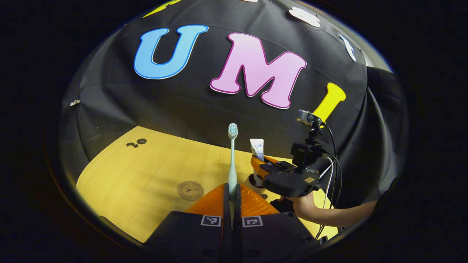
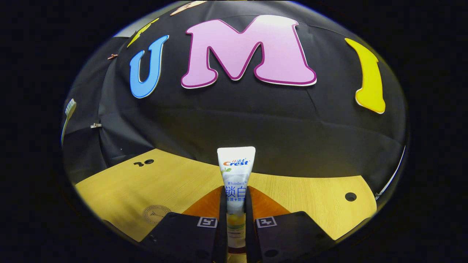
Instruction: Put the toothbrush and toothpaste on the desktop into the cup, then pick up the cup and place it on the coaster on the desktop.
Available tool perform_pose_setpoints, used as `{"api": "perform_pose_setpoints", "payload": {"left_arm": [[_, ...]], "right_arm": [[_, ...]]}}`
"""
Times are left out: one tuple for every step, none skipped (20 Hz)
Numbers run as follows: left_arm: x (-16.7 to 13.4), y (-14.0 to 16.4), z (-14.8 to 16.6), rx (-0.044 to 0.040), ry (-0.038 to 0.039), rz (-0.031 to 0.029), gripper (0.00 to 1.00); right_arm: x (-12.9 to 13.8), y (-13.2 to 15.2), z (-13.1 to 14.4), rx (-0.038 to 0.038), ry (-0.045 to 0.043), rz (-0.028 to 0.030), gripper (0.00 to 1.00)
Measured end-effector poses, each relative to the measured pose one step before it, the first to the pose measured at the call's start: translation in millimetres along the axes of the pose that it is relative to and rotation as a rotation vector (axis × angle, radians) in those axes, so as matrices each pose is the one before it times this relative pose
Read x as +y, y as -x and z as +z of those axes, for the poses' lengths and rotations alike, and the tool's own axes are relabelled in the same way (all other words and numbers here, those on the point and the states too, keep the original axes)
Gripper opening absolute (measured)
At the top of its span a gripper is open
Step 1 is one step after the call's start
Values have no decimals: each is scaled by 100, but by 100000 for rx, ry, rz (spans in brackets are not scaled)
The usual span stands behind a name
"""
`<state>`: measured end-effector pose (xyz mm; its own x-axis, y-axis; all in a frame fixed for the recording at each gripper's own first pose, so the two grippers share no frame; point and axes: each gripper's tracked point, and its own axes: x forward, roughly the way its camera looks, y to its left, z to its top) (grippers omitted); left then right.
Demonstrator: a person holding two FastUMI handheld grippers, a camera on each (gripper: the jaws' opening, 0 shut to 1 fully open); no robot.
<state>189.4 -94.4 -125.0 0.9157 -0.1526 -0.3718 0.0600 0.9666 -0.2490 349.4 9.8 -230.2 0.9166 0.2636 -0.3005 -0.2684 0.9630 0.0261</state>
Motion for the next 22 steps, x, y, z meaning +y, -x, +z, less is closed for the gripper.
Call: {"api": "perform_pose_setpoints", "payload": {"left_arm": [[-104,-131,-141,208,-157,-31,6],[-124,52,34,26,-94,-169,6],[-120,-32,-143,138,-126,-56,6],[-51,58,-36,243,-91,-30,6],[-84,-17,-105,-65,-229,-47,6],[-59,6,-38,279,-85,-21,6],[-106,-78,-91,89,103,-168,6],[-165,-75,-125,132,276,-299,6],[-108,53,-111,169,406,-130,6],[-158,21,-94,391,421,-266,6],[-111,78,-205,209,176,141,6],[-131,61,-159,39,-83,-172,6],[-152,113,-72,46,-335,-115,6],[-169,62,-22,-43,-522,-114,6],[-253,17,-55,-315,-492,-400,6],[-338,-55,126,-376,-206,-543,6],[-434,-182,207,-708,24,-935,6],[-413,-277,71,-607,45,-961,1],[-451,-374,267,-812,-157,-1016,6],[-553,-549,255,-1088,-536,-1209,6],[-547,-641,392,-1440,-1014,-1389,7],[-457,-803,287,-1606,-824,-1305,6]], "right_arm": [[-42,90,-325,-79,-293,-66,23],[-53,135,-383,207,-453,-196,23],[-64,125,-647,637,-338,-229,24],[-147,140,-457,659,-295,-392,23],[2,141,-528,503,-219,150,24],[-12,107,-406,99,188,3,18],[26,154,-364,351,312,160,21],[40,153,29,-1371,527,43,24],[33,83,-193,-96,734,11,27],[-38,18,-499,990,634,-325,30],[186,181,-988,2805,-619,851,28],[30,371,60,-982,-746,330,43],[-180,181,130,-871,-275,-546,54],[-339,368,48,367,-342,-627,70],[-361,303,5,633,-564,-707,85],[-513,415,-57,822,-760,-1070,100],[-522,596,167,310,-1563,-829,99],[-429,713,297,-428,-1253,-639,98],[-544,699,403,-781,-174,-1022,98],[-659,720,302,-370,680,-1397,98],[-799,959,-66,402,87,-1890,97],[-729,1034,-172,766,-1316,-1671,97]]}}
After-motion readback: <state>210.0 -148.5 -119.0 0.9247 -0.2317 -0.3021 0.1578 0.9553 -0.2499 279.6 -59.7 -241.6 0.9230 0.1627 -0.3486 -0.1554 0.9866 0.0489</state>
